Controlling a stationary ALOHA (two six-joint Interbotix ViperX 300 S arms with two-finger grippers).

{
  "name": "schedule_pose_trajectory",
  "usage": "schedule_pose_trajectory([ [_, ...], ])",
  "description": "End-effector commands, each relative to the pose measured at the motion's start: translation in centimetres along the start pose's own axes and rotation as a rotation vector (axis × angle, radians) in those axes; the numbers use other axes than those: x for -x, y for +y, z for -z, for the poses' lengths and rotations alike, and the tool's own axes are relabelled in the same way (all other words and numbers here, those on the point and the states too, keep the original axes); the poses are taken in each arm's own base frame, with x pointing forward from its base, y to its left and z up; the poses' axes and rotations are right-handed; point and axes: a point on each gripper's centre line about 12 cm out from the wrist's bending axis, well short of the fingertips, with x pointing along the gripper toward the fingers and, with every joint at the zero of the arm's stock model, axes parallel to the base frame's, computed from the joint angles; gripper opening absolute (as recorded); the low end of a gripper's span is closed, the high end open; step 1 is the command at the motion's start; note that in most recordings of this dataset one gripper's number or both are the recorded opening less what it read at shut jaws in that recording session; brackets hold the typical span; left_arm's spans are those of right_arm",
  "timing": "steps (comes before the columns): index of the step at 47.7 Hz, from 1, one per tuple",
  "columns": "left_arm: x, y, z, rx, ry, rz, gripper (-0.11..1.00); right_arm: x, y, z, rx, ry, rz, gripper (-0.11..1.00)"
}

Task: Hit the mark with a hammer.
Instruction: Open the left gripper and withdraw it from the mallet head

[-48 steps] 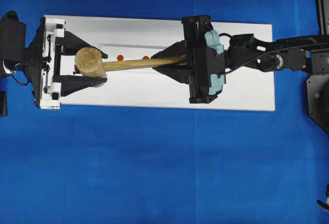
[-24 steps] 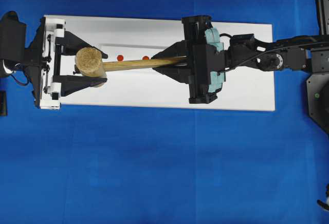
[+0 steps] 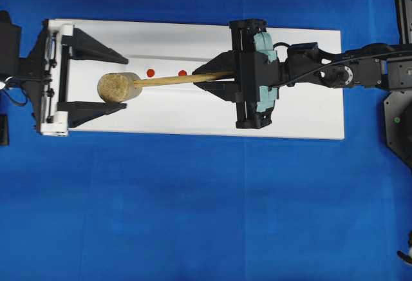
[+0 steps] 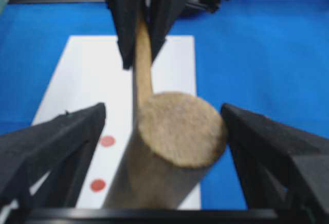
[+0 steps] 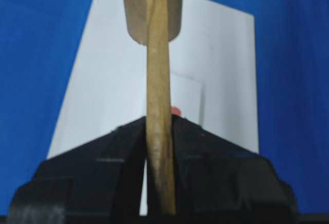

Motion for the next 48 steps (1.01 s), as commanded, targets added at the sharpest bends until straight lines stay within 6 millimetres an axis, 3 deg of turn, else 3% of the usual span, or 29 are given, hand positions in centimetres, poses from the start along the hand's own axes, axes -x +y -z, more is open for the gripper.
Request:
schedule_pose_trajectory([
  [1, 1.1, 0.1, -0.5, 0.004, -0.018, -0.004, 0.89, 0.8, -0.1, -1.0, -0.015, -0.033, 0.005, 0.04],
  [25, 10.3, 0.0, 1.2, -0.002, 0.044, 0.004, 0.89, 1.3, -0.2, -0.6, -0.044, -0.03, 0.009, 0.04],
  [38, 11.4, 0.0, 1.8, -0.003, 0.04, 0.004, 0.89, 1.3, -0.2, -0.6, -0.045, -0.03, 0.018, 0.04],
  [48, 11.3, -0.1, 2.4, -0.003, 0.055, 0.005, 0.88, 1.3, -2.1, -0.5, -0.06, -0.043, 0.091, 0.04],
])
